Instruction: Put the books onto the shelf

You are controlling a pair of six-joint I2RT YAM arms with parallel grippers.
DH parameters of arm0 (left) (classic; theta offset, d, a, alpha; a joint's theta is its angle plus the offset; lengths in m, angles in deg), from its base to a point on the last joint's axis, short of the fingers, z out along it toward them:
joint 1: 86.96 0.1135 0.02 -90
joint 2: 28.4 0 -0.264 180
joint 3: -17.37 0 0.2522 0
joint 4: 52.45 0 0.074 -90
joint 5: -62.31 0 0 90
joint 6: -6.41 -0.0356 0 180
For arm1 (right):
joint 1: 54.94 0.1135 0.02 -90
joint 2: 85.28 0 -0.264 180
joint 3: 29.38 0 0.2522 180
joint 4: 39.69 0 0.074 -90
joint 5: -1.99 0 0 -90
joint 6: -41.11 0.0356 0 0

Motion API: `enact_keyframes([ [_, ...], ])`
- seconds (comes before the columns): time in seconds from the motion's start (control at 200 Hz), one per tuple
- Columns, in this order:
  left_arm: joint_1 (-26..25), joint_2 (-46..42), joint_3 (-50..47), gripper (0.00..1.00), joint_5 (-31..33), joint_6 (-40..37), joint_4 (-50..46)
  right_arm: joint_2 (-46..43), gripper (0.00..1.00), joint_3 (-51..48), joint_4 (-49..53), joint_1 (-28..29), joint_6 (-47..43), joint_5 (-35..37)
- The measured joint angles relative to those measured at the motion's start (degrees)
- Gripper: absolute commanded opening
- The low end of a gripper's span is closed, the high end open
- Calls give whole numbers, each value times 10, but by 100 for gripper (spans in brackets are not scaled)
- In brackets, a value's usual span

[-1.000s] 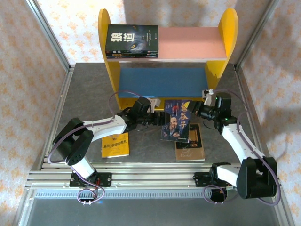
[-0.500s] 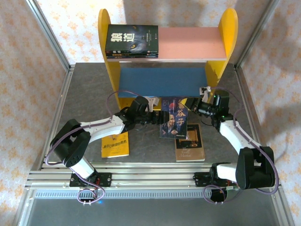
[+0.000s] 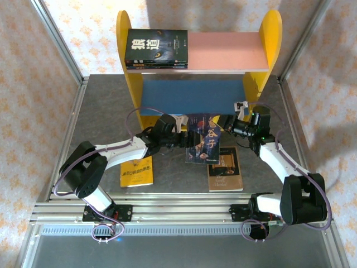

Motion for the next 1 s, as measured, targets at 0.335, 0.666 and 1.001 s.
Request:
enact_keyframes([
  [0.335,24,-28,-17,80,-31,2,21,14,6,1,-32,23,20,0],
  [0.666,24,-29,-41,75,-35,9,35,44,6,5,-82,41,57,0],
  [1.001,33,-63,-73,31,-37,25,61,54,15,20,-81,41,52,9],
])
